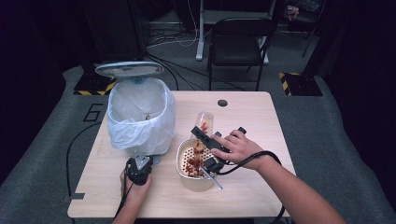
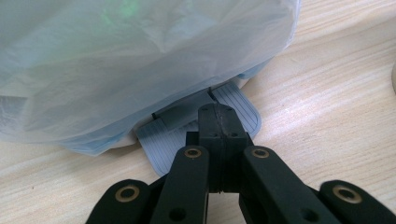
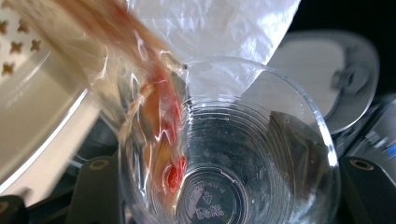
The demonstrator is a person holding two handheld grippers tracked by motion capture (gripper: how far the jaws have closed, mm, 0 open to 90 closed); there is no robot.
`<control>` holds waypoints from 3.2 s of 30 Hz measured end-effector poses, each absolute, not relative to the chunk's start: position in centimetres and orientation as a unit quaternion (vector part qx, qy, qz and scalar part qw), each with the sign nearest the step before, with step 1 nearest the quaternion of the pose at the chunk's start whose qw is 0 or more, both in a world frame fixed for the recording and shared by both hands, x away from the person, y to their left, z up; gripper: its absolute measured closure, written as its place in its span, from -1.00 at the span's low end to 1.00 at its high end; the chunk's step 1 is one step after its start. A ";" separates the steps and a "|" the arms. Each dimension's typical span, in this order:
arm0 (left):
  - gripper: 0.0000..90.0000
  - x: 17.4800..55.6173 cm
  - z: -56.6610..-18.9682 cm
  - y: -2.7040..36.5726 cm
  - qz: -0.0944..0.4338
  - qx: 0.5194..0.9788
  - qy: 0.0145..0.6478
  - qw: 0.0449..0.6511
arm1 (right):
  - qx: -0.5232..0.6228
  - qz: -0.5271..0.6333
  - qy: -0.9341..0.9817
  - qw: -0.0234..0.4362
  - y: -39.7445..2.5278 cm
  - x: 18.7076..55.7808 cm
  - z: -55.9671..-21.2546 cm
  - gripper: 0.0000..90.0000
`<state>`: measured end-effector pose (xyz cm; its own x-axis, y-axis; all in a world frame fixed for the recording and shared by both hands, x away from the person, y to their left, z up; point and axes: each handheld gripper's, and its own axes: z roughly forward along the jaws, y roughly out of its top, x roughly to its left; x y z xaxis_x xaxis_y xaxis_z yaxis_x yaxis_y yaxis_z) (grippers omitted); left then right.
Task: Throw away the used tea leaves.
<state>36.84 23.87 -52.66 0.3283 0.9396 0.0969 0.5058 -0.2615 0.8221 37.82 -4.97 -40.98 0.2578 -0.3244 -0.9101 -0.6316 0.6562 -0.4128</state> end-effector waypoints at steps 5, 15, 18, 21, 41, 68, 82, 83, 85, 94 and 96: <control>1.00 36.8 -52.7 23.9 0.305 0.734 0.493 0.355 | -0.416 0.086 0.588 0.688 -5.4 37.4 -42.3 -0.19; 1.00 36.8 -52.6 23.9 0.304 0.734 0.493 0.355 | -0.474 0.049 0.538 0.695 -5.0 37.1 -42.3 -0.19; 1.00 36.8 -52.6 23.9 0.304 0.734 0.493 0.355 | -0.474 0.052 0.531 0.701 -4.9 37.0 -42.3 -0.19; 1.00 36.9 -52.6 23.9 0.305 0.734 0.492 0.356 | -0.486 0.045 0.528 0.695 -4.8 37.0 -42.0 -0.20; 1.00 36.9 -52.6 23.9 0.306 0.734 0.492 0.355 | -0.474 0.049 0.538 0.695 -4.8 37.1 -42.1 -0.20; 1.00 36.8 -52.7 23.9 0.306 0.733 0.493 0.355 | -0.489 0.077 0.551 0.672 -4.2 37.0 -40.9 -0.20; 1.00 36.9 -52.7 23.9 0.307 0.732 0.493 0.356 | -0.331 0.220 0.634 0.664 -4.3 37.5 -39.2 -0.21; 1.00 36.9 -52.7 23.9 0.308 0.732 0.493 0.356 | -0.323 0.232 0.639 0.659 -4.2 37.5 -38.7 -0.21; 1.00 36.9 -52.7 23.9 0.307 0.732 0.494 0.356 | -0.268 0.277 0.671 0.633 -4.2 37.7 -38.1 -0.21; 1.00 36.9 -52.7 23.9 0.308 0.732 0.493 0.357 | -0.105 0.398 0.789 0.457 -4.7 39.7 -34.6 -0.20; 1.00 36.9 -52.7 23.9 0.308 0.732 0.493 0.357 | -0.082 0.402 0.812 0.415 -4.7 40.3 -33.9 -0.19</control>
